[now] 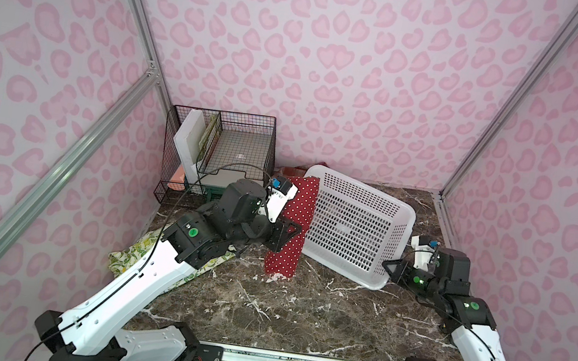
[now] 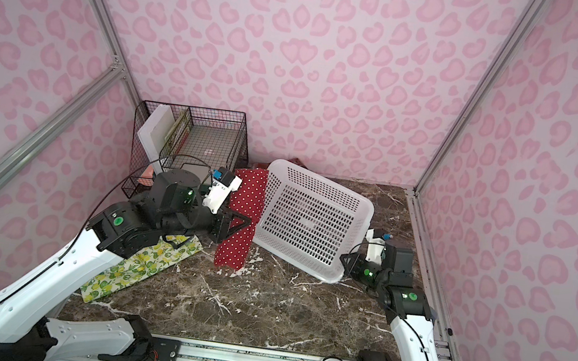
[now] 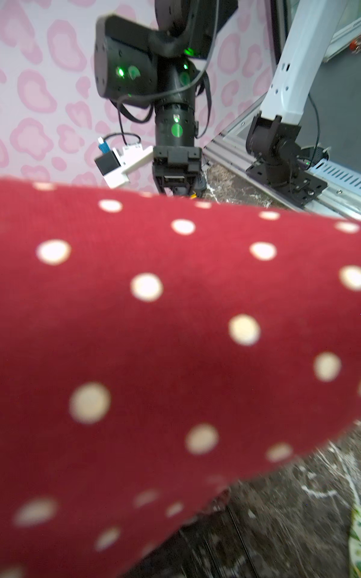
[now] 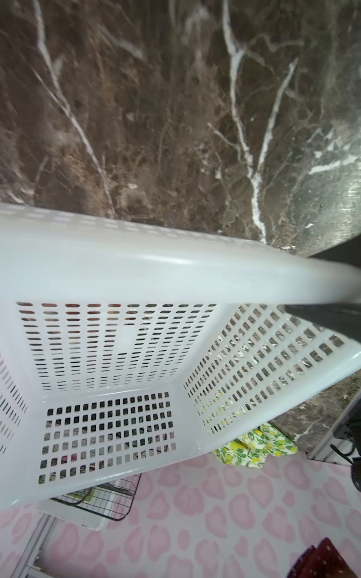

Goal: Roll up the skirts
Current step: Place the skirt in the basket.

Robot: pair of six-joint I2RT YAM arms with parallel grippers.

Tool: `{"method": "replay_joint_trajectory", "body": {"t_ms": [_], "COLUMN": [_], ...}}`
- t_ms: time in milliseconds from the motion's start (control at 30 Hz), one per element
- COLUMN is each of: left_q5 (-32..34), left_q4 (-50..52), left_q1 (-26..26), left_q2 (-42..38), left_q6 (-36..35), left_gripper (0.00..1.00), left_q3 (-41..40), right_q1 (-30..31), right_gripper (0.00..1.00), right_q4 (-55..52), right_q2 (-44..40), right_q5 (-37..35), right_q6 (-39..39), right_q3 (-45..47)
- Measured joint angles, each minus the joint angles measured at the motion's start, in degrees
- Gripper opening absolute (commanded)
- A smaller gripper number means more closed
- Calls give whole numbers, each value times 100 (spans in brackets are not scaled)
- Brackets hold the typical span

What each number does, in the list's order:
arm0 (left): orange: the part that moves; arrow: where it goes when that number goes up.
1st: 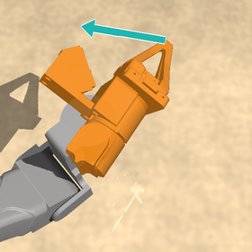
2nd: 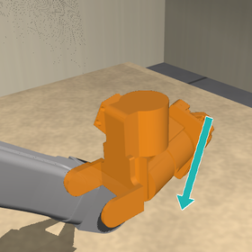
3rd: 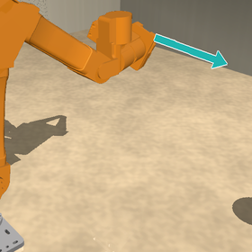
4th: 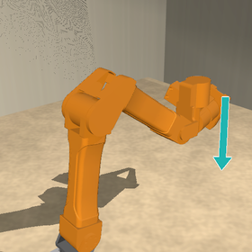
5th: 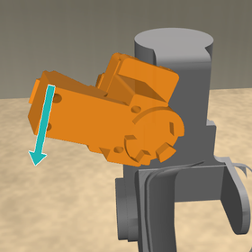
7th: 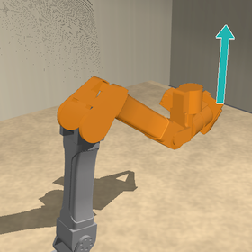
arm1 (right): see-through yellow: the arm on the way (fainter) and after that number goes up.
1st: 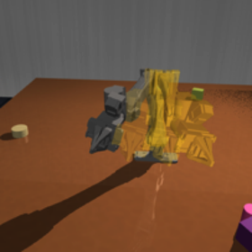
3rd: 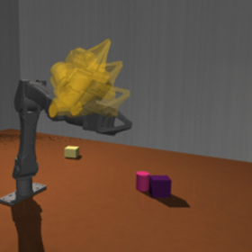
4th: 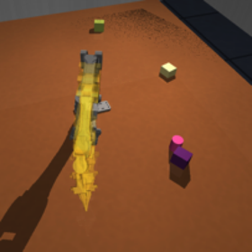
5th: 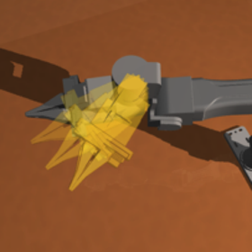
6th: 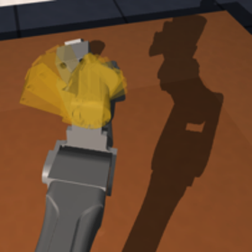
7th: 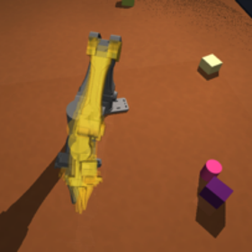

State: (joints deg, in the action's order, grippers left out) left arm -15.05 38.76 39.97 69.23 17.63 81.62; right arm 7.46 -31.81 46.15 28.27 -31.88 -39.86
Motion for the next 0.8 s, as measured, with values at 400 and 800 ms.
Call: {"method": "replay_joint_trajectory", "body": {"t_ms": [400,800], "left_q5": [-1766,234], "left_q4": [-271,656], "left_q1": [-107,-179], "left_q2": [2583,3375], "left_q6": [146,175], "left_gripper": [0,0], "left_q3": [396,-177], "right_q1": [302,256], "right_gripper": [0,0], "right_q4": [-120,-90], "right_q2": [48,284], "right_q5": [754,586], "right_q6": [94,358], "right_q3": [1106,1084]}}
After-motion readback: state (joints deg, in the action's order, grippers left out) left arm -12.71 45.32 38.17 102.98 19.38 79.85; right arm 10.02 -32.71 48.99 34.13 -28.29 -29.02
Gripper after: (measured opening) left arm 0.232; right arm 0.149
